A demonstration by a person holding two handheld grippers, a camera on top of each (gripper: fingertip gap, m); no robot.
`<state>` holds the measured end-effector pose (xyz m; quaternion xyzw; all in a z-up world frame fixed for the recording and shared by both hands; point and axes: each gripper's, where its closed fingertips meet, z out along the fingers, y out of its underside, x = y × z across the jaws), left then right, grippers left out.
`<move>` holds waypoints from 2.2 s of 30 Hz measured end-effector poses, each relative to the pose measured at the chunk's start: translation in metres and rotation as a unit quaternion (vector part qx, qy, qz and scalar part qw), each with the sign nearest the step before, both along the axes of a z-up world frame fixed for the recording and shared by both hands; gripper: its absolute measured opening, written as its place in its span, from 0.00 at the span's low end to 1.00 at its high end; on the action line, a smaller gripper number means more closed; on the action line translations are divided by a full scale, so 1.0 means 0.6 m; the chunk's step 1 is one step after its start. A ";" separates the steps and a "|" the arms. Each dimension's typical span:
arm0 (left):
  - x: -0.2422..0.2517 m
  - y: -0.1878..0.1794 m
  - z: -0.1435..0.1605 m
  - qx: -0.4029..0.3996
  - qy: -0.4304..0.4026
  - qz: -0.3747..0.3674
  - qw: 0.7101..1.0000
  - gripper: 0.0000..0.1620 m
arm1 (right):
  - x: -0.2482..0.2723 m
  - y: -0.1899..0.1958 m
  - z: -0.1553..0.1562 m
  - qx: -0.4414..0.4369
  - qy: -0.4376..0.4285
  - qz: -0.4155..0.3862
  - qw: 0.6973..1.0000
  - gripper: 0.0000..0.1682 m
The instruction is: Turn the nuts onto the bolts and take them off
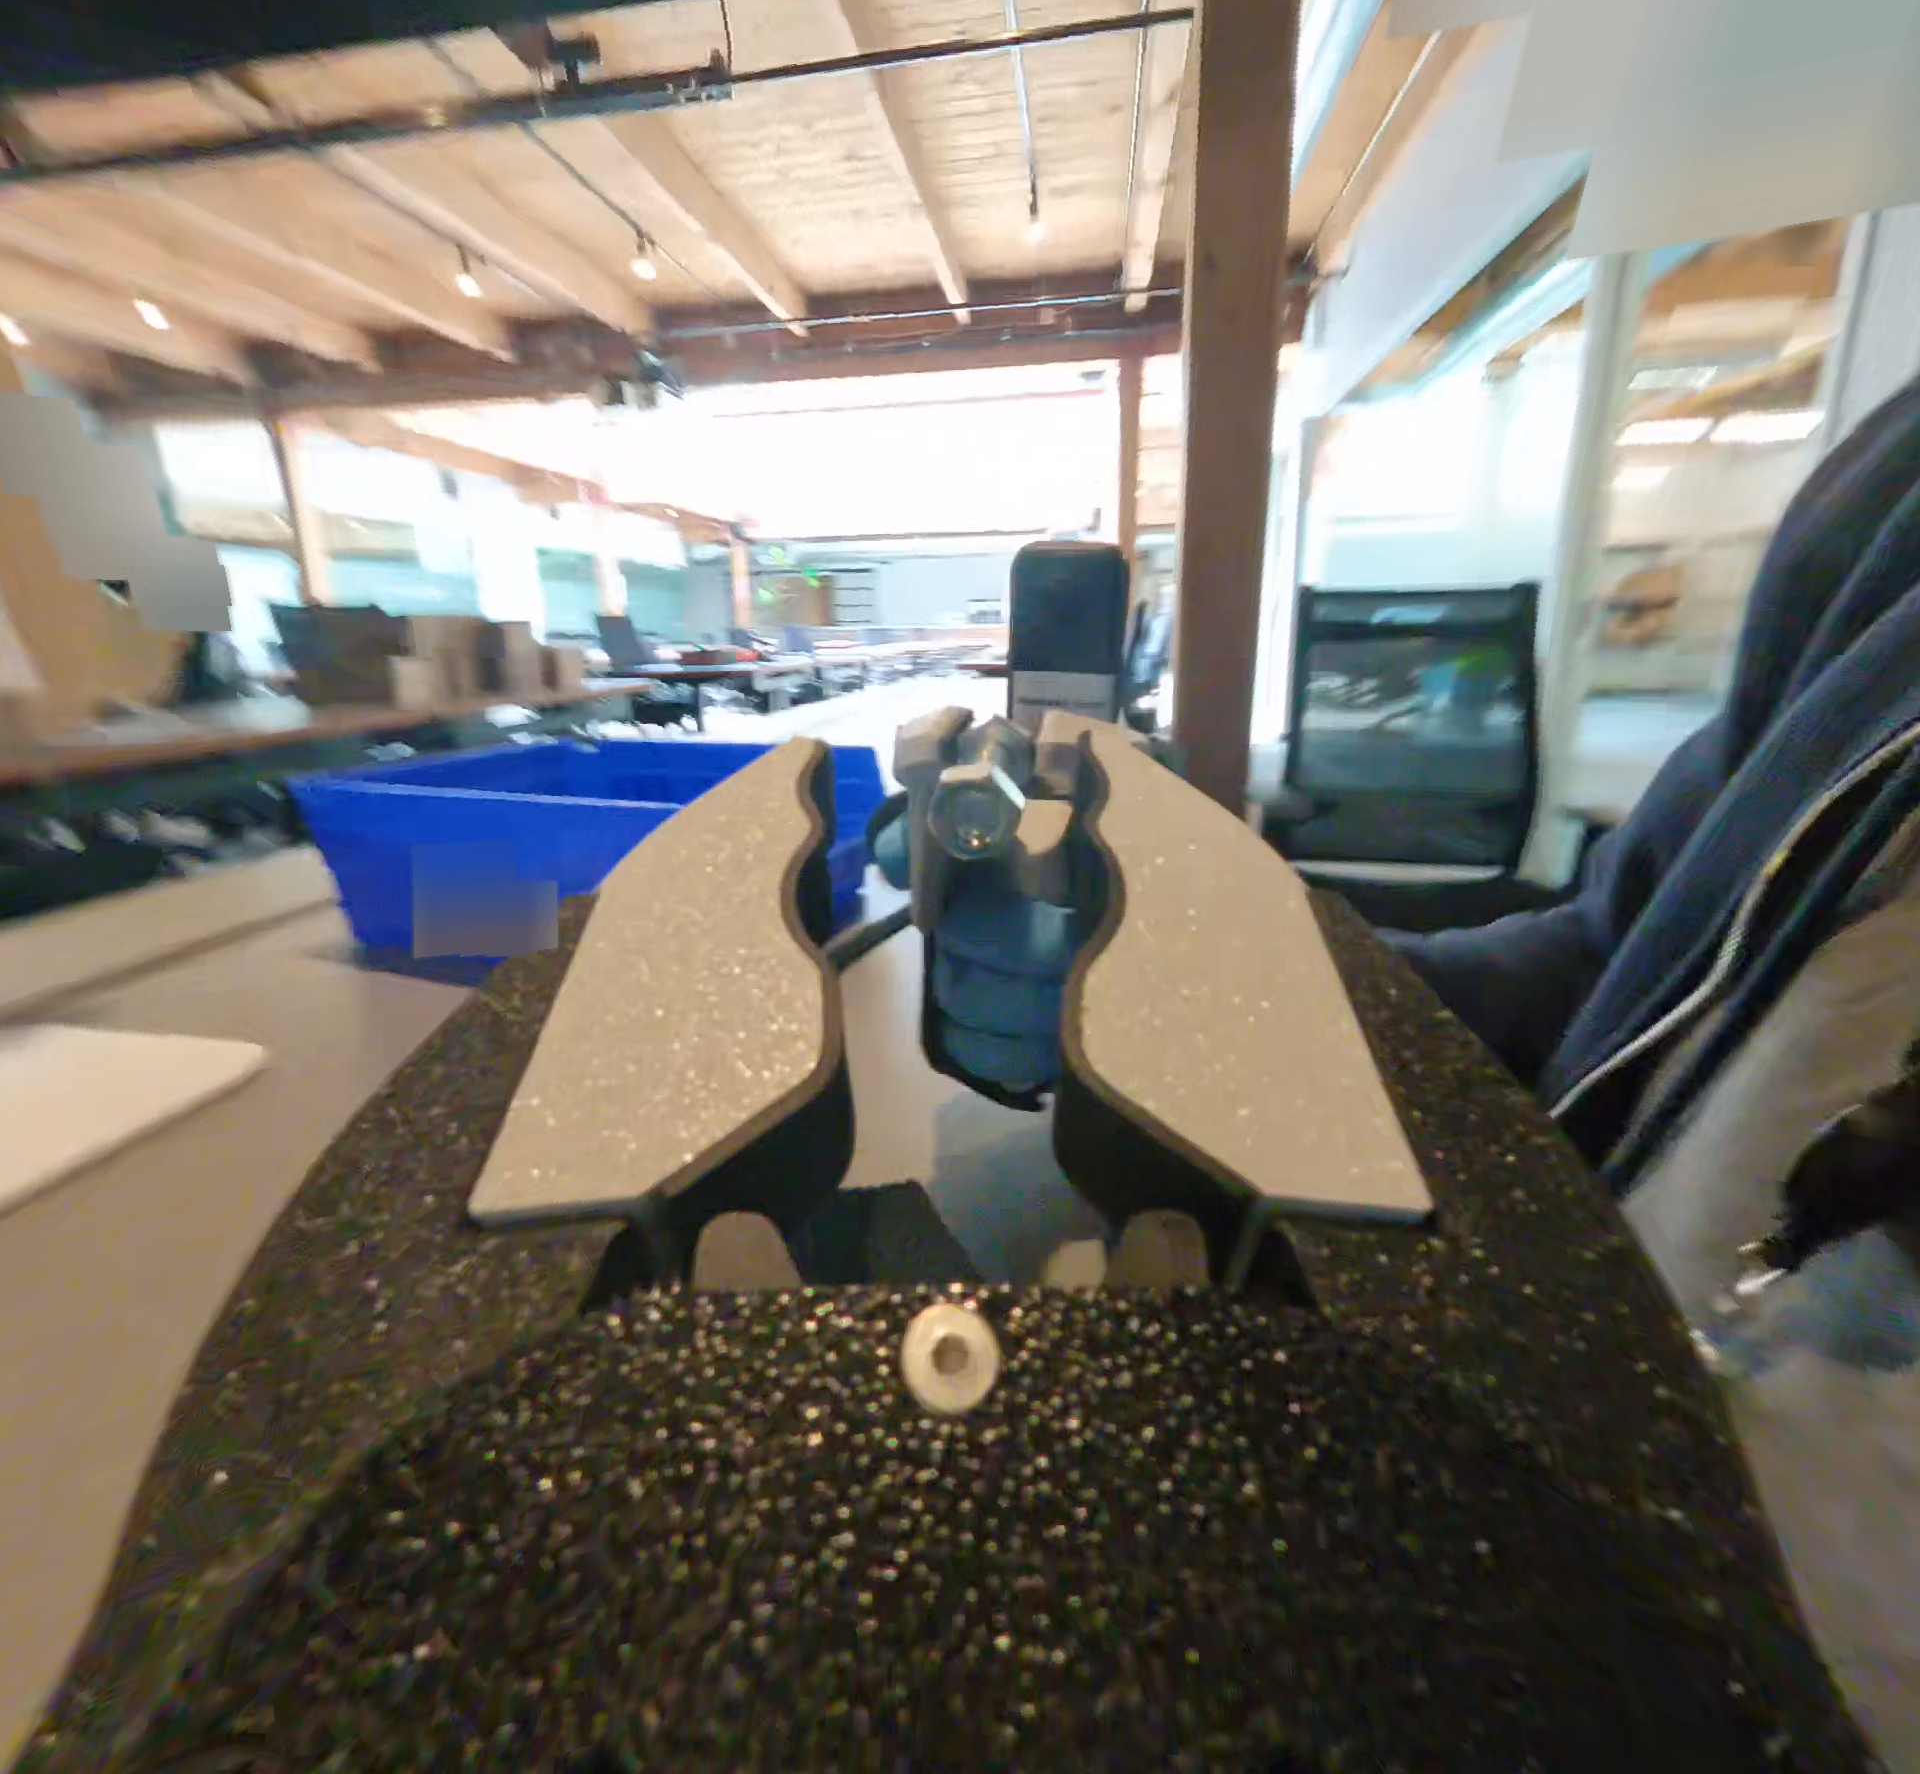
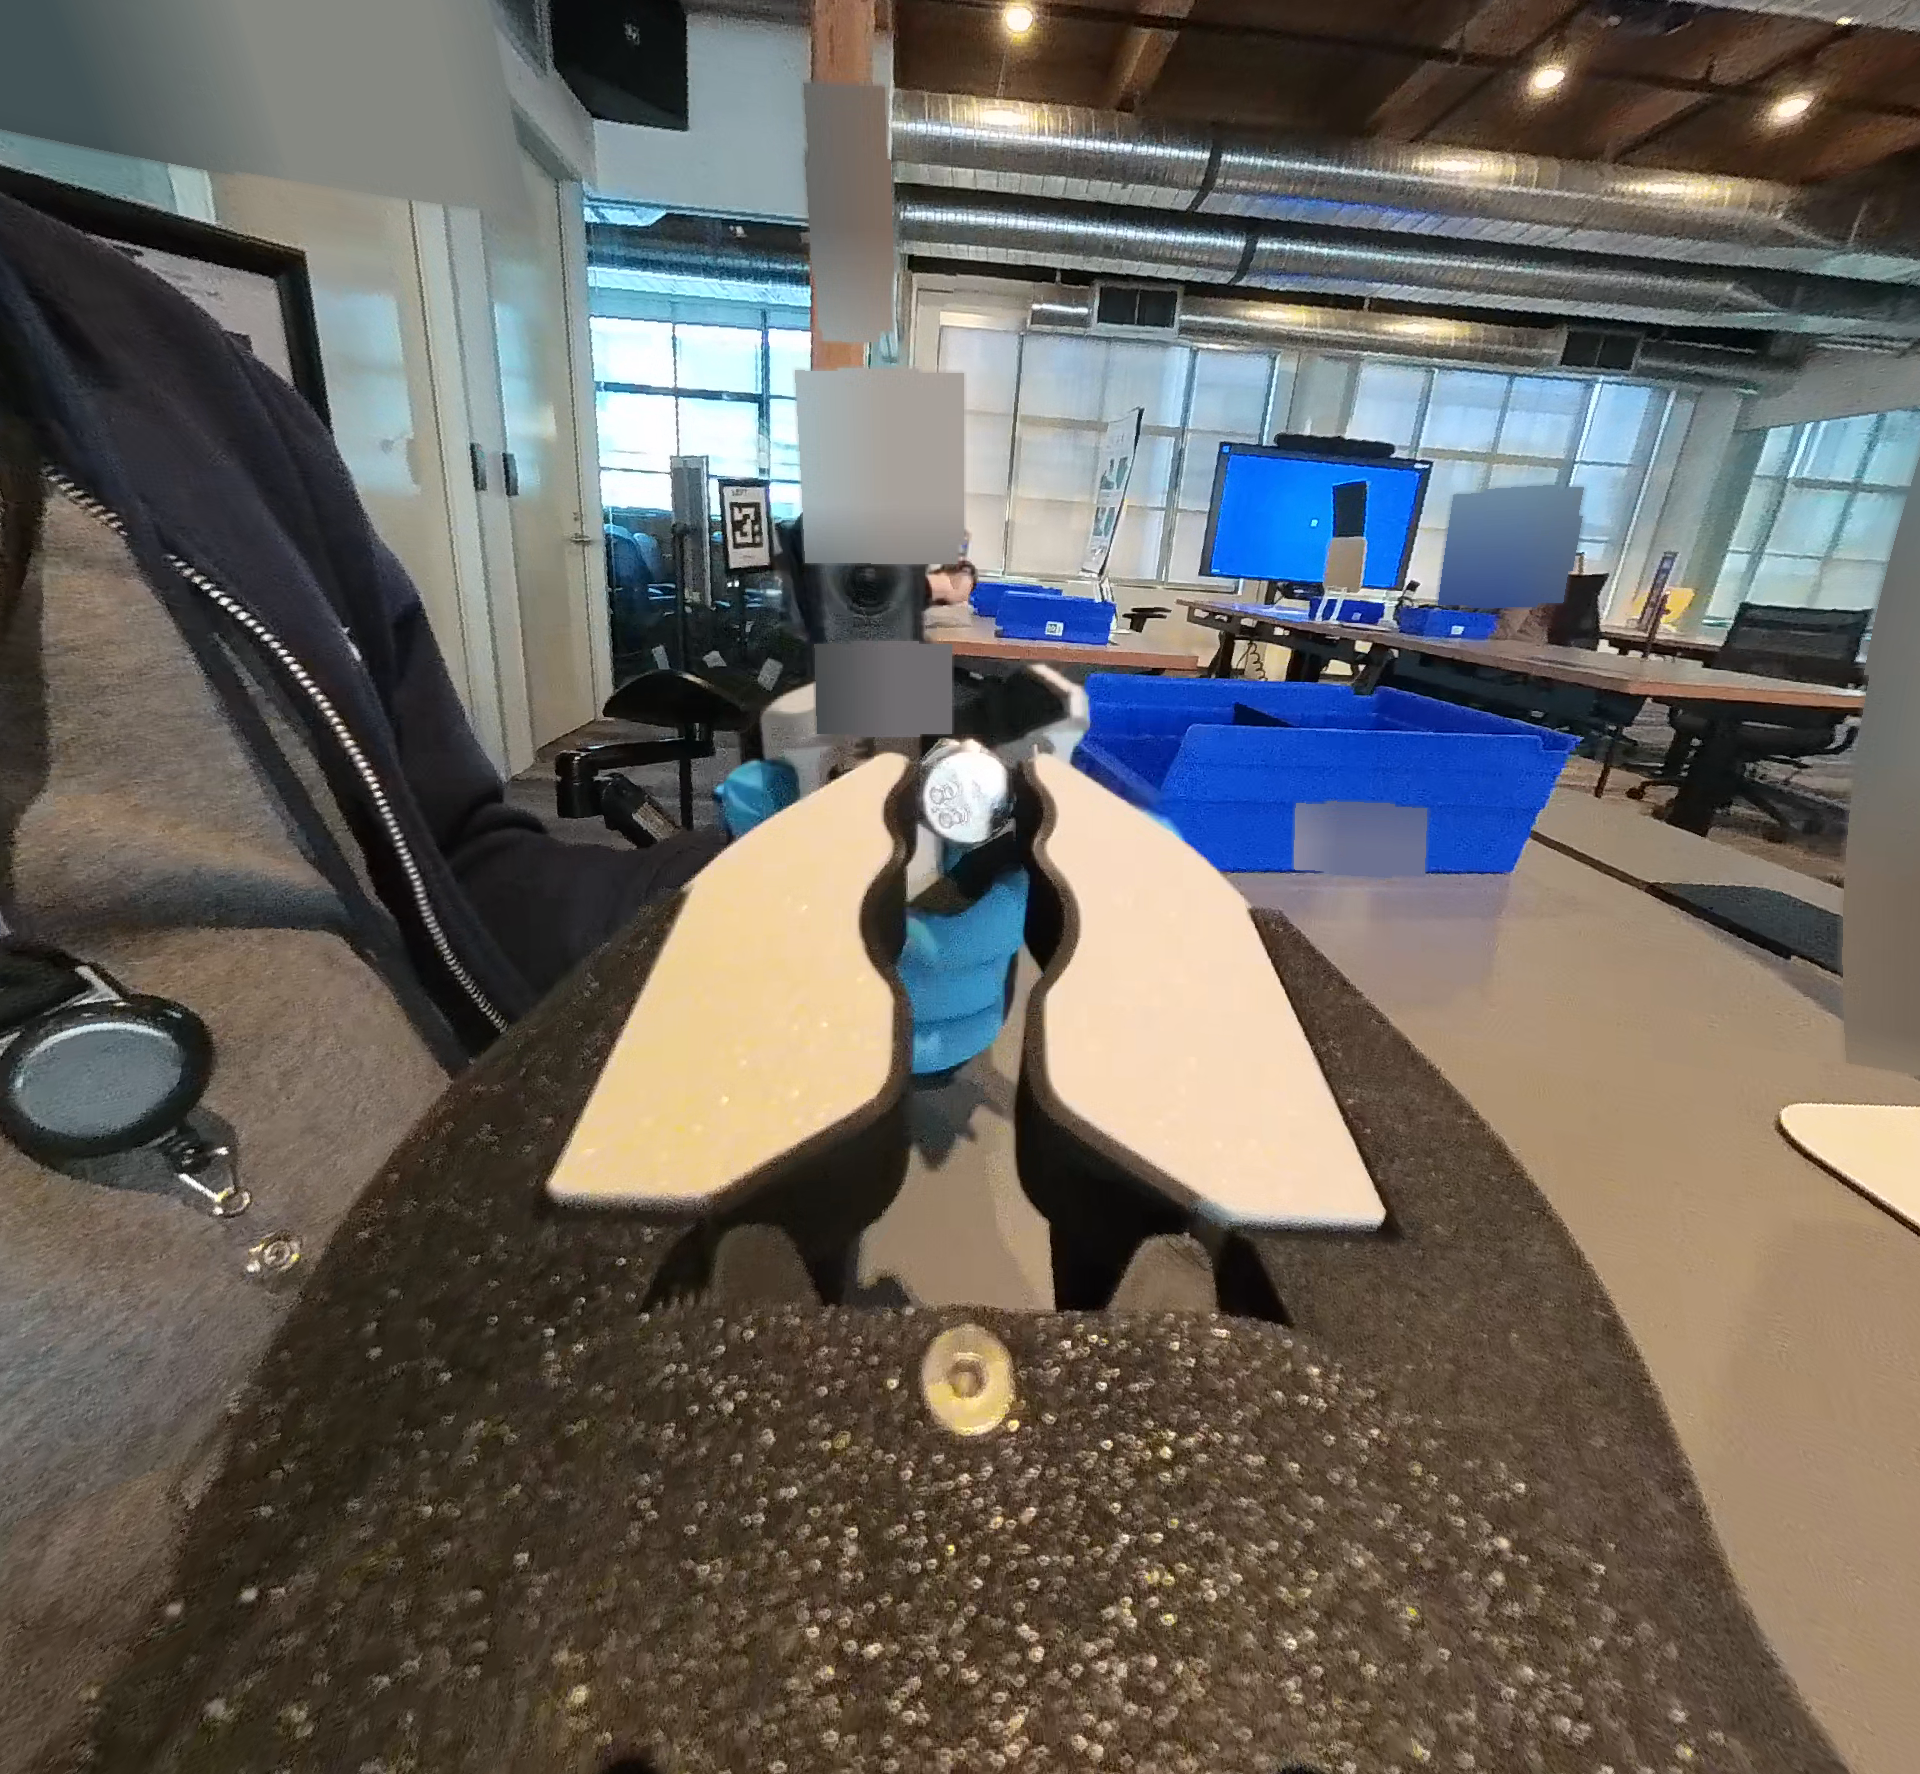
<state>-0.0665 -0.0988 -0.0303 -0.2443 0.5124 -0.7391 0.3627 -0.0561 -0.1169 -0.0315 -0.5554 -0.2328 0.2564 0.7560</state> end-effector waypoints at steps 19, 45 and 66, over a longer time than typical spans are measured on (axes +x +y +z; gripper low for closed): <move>0.027 -0.010 -0.020 0.274 -0.129 0.228 0.926 0.10 | 0.015 0.005 -0.002 -0.016 0.030 -0.012 0.999 0.10; 0.005 0.000 -0.021 0.212 -0.105 0.204 0.950 0.11 | -0.011 0.015 0.011 -0.002 0.059 0.026 0.998 0.10; -0.004 0.002 -0.023 -0.062 0.060 -0.023 0.996 0.16 | -0.014 0.027 0.010 -0.004 0.066 0.017 0.998 0.10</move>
